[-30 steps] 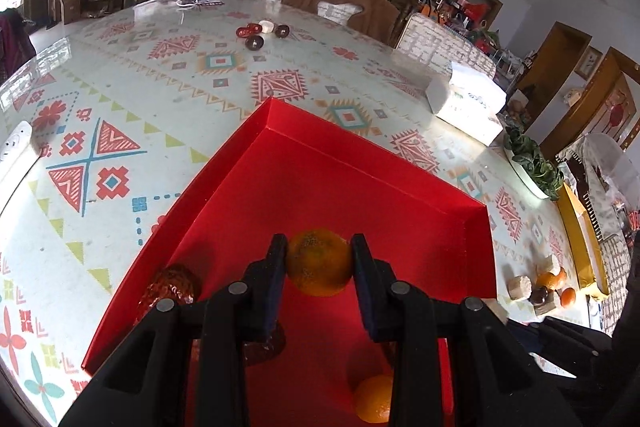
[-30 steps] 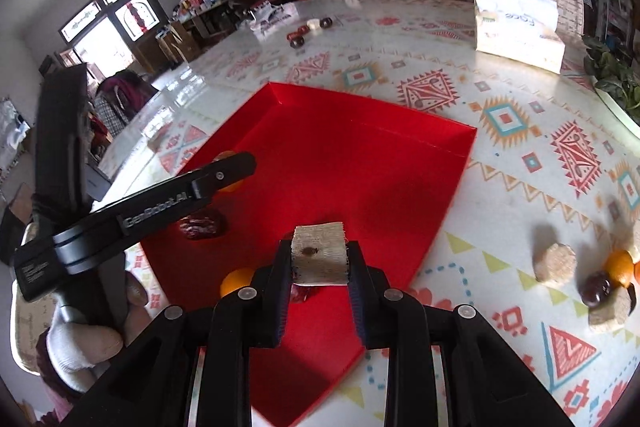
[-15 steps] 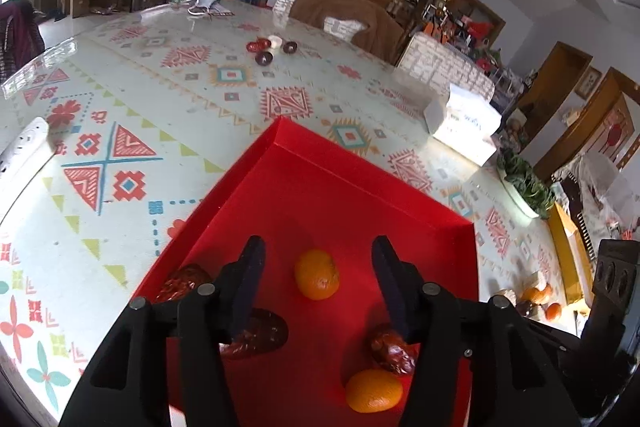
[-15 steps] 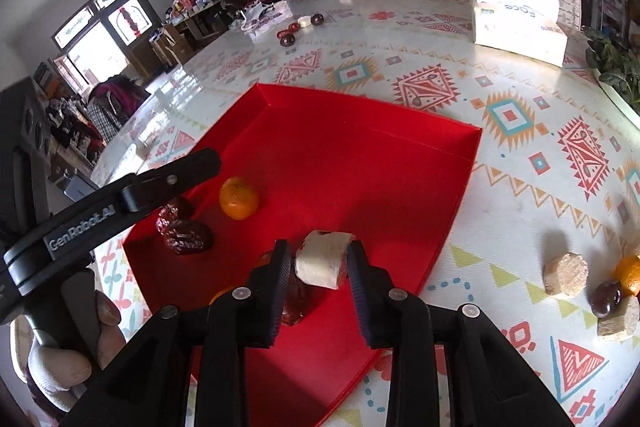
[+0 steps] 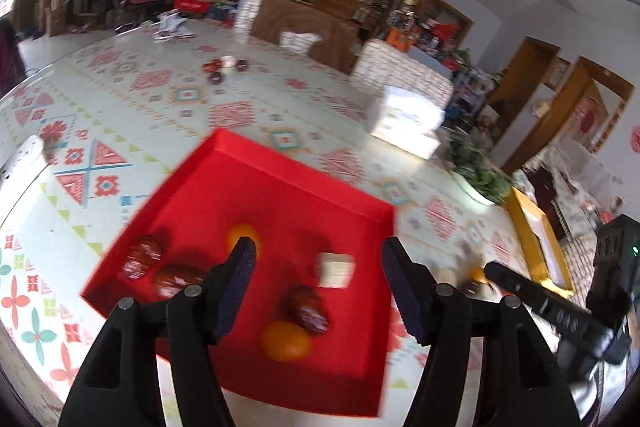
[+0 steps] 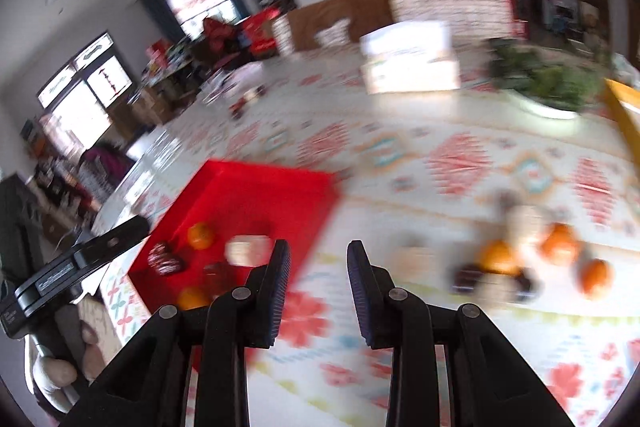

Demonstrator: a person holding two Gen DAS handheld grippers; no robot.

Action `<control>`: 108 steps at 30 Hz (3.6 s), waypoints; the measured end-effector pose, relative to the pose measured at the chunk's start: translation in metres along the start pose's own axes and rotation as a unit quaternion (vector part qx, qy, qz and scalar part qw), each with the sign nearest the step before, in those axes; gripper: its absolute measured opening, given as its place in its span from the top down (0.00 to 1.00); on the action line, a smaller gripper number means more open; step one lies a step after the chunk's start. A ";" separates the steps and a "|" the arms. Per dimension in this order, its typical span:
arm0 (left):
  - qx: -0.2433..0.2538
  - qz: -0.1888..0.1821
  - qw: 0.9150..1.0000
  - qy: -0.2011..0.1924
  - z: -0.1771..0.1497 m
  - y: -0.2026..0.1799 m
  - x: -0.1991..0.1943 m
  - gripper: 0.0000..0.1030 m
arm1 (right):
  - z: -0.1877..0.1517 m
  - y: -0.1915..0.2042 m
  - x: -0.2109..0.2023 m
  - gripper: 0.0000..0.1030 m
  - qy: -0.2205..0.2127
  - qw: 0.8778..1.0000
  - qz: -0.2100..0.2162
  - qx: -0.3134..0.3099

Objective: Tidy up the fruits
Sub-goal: 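Grasp a large orange with the right tool while the left tool grasps a beige round cake, then carry the orange and the beige cake over the red tray and release them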

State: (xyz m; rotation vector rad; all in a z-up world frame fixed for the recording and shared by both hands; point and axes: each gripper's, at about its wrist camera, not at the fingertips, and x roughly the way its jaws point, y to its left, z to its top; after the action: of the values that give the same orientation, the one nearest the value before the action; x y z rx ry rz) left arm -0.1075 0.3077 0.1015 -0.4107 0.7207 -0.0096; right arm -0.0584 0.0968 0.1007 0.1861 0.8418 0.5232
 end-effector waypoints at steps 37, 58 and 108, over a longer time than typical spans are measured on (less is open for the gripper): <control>0.245 -0.021 0.964 0.100 -0.094 -0.229 0.146 0.54 | -0.034 -0.200 -0.020 0.65 0.001 0.990 -0.107 0.088; 0.282 -0.028 0.952 0.115 -0.108 -0.237 0.150 0.65 | -0.037 -0.203 -0.025 0.65 -0.001 0.990 -0.096 0.102; 0.019 0.076 0.997 -0.010 -0.053 0.023 0.012 0.73 | -0.019 -0.002 0.019 0.66 0.046 0.994 0.095 0.007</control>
State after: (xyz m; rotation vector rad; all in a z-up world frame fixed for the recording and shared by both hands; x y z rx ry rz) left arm -0.1357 0.3076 0.0498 -0.3183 0.7302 0.1226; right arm -0.0614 0.1039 0.0743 0.2586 0.9229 0.7091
